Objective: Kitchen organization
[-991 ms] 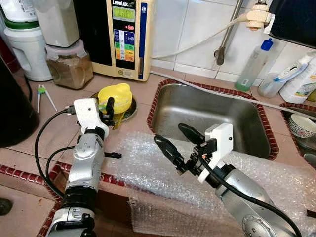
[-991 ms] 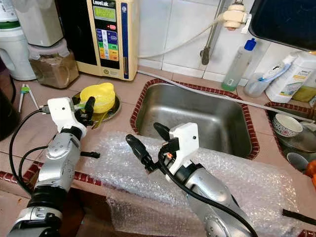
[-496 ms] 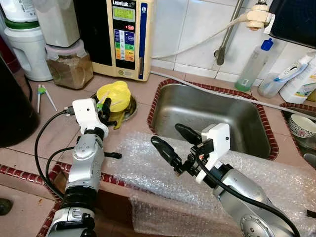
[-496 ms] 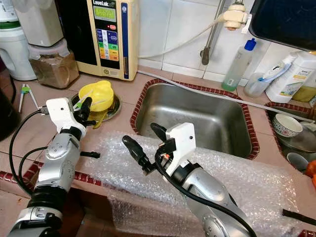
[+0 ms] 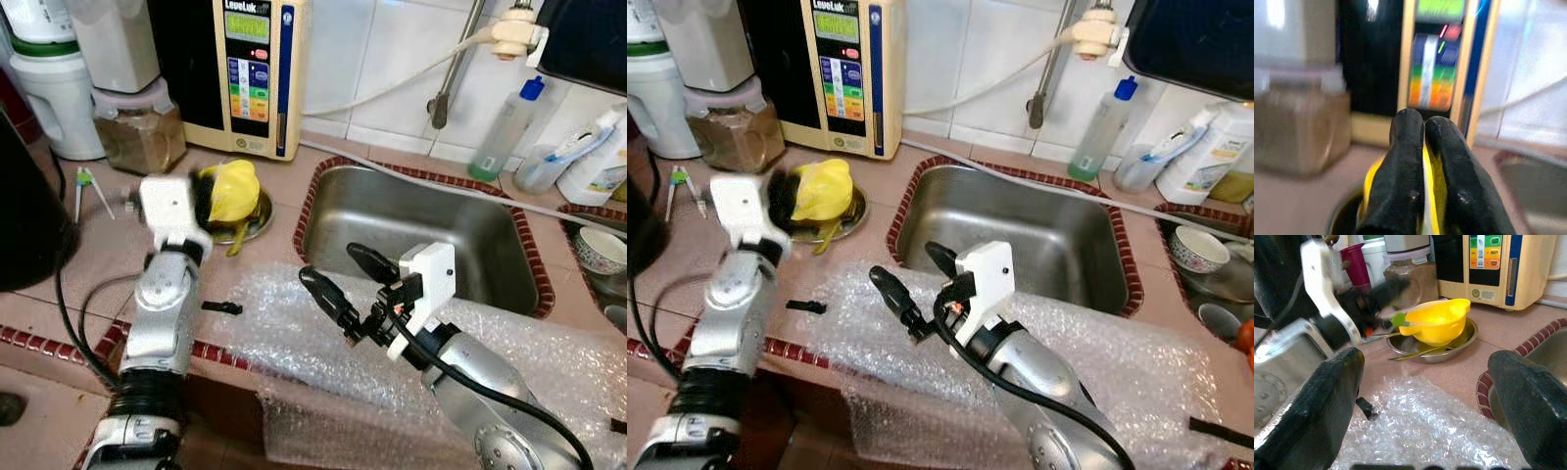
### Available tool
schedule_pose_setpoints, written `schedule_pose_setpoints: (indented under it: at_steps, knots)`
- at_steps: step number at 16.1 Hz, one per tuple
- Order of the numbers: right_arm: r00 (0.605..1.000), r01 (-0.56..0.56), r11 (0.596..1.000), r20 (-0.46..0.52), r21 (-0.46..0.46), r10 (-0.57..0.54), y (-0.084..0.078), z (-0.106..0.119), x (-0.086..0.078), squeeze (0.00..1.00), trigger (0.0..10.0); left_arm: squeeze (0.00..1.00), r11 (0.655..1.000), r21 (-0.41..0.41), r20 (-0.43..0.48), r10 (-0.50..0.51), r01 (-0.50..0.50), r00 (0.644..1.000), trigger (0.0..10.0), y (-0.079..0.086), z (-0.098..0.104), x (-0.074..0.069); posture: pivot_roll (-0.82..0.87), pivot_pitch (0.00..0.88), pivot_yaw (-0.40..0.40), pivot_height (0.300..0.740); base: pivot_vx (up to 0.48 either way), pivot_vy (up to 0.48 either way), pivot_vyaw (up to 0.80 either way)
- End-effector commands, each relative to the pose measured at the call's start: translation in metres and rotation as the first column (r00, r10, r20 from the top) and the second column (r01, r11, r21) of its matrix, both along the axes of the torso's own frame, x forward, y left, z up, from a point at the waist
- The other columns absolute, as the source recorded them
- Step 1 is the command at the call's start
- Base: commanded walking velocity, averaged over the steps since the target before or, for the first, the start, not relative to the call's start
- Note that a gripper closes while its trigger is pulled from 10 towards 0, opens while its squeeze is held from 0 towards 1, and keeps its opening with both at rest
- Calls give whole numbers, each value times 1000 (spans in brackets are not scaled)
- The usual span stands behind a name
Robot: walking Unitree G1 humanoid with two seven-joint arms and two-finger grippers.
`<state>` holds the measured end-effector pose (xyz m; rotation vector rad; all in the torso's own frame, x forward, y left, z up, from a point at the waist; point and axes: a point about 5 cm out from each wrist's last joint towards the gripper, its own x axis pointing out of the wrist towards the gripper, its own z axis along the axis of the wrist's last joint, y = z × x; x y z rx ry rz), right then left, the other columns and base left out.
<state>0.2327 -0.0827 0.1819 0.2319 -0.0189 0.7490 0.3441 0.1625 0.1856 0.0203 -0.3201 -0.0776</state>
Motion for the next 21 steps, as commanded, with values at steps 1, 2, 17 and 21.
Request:
schedule_pose_setpoints:
  at_steps: [1,2,17,21]
  knots:
    - [1000,30,1000,9,0,-30,-4,1,4,0,10000,0,999,22,7,-26,26,1000,0,-6,1,-5,4,15,-77,740,0,0,0]
    - [999,43,999,12,4,-43,-5,1,6,0,10000,0,999,20,21,-33,33,999,0,-7,4,-8,8,14,-82,740,0,0,0]
    - [963,269,959,-45,95,-266,-27,7,32,0,10000,0,997,32,181,-80,75,980,8039,-25,46,-27,9,31,-98,740,0,0,0]
    - [941,338,939,-34,67,-337,-34,6,34,0,10000,1000,998,51,189,-39,30,981,10000,-21,42,-40,9,38,-92,740,0,0,0]
